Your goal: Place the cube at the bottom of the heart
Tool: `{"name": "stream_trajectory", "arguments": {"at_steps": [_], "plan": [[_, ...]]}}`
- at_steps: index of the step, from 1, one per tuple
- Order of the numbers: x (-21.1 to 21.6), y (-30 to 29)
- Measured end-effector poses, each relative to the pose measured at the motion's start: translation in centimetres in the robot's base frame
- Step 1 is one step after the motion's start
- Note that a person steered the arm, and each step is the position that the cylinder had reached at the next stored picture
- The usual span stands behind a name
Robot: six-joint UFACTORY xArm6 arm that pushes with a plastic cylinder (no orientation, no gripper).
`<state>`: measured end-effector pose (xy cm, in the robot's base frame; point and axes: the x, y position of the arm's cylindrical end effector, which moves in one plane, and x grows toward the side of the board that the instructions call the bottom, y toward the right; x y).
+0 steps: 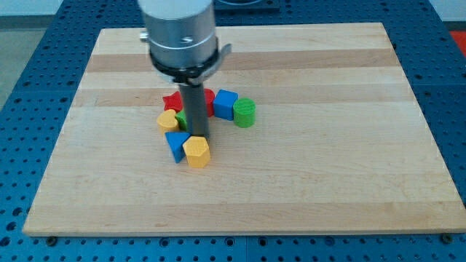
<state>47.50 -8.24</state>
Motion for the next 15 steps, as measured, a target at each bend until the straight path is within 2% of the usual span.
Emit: {"name": "stream_trajectory", "arguments": {"at_steps": [2,3,4,5,6,8,10,11,12,14,15], "plan": [[-0.3,-3.1],[-2.4,-3.1],[-7.0,-3.1],[-8.2,0.4],[-8.0,3.8],[-8.0,3.8],[-8.2,7.7],[-7.4,8.1],[-8.4,8.1],[-8.9,13.0],[-6.0,13.2]]}}
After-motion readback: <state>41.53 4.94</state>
